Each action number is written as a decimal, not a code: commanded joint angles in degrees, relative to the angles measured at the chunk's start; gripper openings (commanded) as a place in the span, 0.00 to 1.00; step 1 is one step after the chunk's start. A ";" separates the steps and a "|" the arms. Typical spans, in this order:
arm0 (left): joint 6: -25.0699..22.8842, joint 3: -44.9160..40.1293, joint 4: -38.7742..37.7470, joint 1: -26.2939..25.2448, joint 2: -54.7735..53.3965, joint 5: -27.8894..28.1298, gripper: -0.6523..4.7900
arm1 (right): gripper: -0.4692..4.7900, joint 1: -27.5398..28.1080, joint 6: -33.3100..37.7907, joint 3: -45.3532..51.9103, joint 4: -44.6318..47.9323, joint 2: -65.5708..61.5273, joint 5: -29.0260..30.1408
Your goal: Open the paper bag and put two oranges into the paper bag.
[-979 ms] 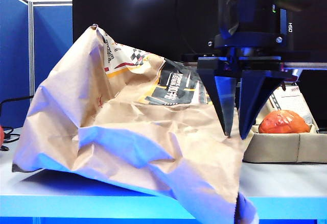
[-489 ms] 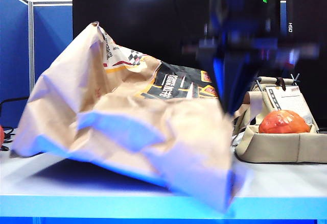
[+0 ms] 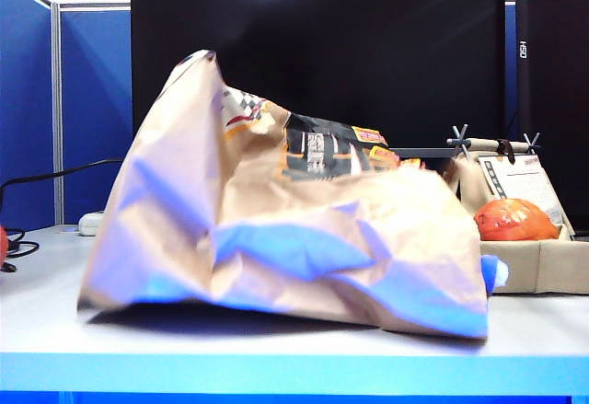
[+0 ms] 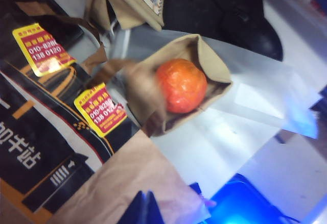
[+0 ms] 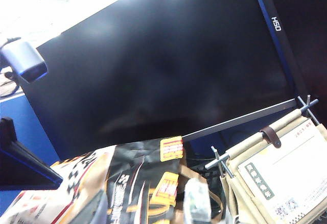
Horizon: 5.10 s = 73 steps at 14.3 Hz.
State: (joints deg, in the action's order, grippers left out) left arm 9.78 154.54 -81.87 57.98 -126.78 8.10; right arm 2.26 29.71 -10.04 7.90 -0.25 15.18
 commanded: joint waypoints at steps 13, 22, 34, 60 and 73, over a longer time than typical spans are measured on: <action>-5.86 0.07 -0.37 -15.08 23.80 28.15 0.48 | 0.63 -6.73 21.49 0.63 7.76 -41.75 38.75; -9.18 0.04 -0.39 -20.81 35.85 30.64 0.48 | 0.60 -13.73 19.65 -1.68 21.35 -61.02 30.77; -9.40 -1.51 -0.46 -20.81 36.50 32.41 0.48 | 0.60 -14.51 13.84 -4.74 17.33 -67.17 28.50; -3.69 -39.26 -0.42 -22.80 73.81 48.72 0.48 | 0.40 -25.49 11.28 -23.04 11.69 -82.60 26.93; -4.79 -43.45 -0.42 -22.73 79.12 50.99 0.47 | 0.08 -25.77 -18.91 -63.25 -49.90 -81.53 6.01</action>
State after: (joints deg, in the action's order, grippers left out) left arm 4.97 112.36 -82.00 35.24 -48.73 57.84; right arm -23.46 15.20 -70.81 -36.53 -82.28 25.58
